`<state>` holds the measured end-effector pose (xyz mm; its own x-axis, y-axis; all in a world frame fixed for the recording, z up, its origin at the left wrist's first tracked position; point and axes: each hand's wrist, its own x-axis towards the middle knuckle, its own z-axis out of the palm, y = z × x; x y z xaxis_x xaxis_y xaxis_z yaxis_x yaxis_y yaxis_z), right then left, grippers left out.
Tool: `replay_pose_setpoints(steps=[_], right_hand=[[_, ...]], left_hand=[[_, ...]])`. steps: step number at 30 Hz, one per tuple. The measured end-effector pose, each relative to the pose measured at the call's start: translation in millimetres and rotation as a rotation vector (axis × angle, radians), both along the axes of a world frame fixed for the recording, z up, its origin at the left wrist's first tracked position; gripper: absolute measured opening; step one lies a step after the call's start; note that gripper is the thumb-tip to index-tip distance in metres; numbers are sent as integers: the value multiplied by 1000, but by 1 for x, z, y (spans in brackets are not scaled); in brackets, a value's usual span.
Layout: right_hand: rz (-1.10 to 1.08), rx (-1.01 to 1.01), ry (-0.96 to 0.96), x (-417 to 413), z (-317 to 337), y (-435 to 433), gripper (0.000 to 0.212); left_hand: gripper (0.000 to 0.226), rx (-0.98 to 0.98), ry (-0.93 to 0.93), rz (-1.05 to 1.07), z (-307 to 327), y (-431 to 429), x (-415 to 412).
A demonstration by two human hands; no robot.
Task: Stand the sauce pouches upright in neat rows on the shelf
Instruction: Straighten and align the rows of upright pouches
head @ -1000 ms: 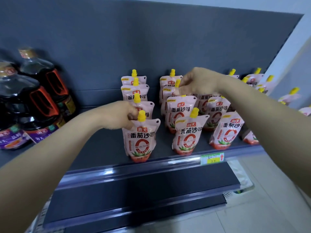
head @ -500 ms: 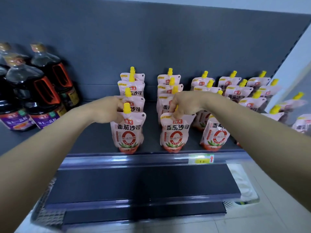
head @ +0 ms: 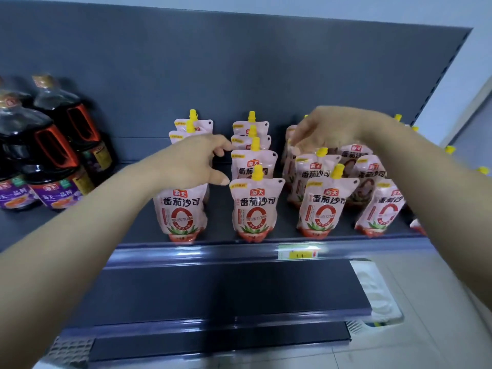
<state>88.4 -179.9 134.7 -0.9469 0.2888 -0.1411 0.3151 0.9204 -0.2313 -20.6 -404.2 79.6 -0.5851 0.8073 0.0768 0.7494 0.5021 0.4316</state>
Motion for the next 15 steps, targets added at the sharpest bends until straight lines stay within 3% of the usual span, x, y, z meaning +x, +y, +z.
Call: replay_pose_setpoints(steps=[3, 5, 7, 12, 15], right_hand=[[-62, 62, -179, 16, -10, 21, 34], [-74, 60, -286, 24, -24, 30, 36], [-82, 49, -292, 30, -40, 38, 33], [-113, -14, -188, 35, -58, 48, 28], [-97, -24, -191, 34, -59, 50, 28]], left_hand=[[45, -82, -49, -88, -11, 26, 6], [22, -109, -43, -125, -22, 40, 3], [9, -113, -27, -140, -29, 51, 1], [5, -61, -22, -102, -38, 63, -2], [16, -46, -44, -88, -38, 64, -1]])
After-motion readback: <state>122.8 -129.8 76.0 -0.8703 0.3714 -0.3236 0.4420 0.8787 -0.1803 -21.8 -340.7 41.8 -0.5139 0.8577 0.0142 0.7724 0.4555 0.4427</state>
